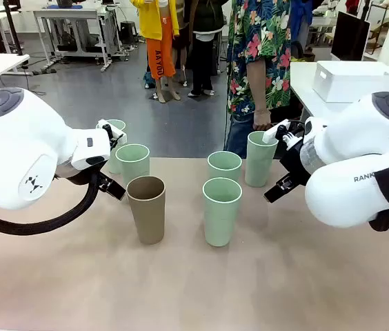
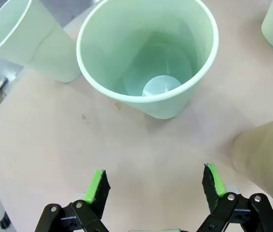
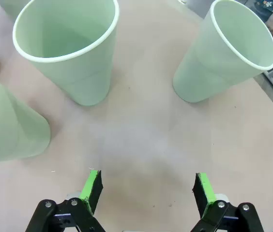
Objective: Stack the cups and store them in the basket.
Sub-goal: Pick up two Reusable plastic cups , one in each hand.
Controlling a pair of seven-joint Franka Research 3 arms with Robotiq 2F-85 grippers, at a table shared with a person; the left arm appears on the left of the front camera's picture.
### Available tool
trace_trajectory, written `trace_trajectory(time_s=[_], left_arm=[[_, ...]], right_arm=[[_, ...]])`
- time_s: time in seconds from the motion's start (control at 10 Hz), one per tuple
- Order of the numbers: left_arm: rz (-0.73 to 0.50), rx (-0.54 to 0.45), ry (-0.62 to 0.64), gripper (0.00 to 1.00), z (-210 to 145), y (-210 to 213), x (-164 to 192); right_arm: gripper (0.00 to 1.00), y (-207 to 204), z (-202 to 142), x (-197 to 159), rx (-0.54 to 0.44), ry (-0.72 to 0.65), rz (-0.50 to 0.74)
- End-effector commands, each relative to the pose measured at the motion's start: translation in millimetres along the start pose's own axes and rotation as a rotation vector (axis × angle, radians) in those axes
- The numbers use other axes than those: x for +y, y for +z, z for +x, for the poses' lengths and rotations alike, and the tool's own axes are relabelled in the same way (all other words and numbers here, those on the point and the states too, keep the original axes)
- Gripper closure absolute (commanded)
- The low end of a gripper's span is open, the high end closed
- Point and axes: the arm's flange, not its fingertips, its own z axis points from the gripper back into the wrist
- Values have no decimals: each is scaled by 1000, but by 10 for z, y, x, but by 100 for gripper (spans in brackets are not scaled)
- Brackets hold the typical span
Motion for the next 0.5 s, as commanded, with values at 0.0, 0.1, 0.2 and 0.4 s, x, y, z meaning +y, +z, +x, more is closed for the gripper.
trace_trajectory(time_s=[0.0,0.1,0.2,0.4], left_arm=[[0,0,0,0,1,1,0],[0,0,0,0,1,1,0],[0,0,0,0,1,1,0],[0,0,0,0,1,1,0]], right_arm=[[0,0,0,0,0,0,0],[0,0,0,0,0,0,0],[0,0,0,0,0,0,0],[0,0,0,0,0,0,0]])
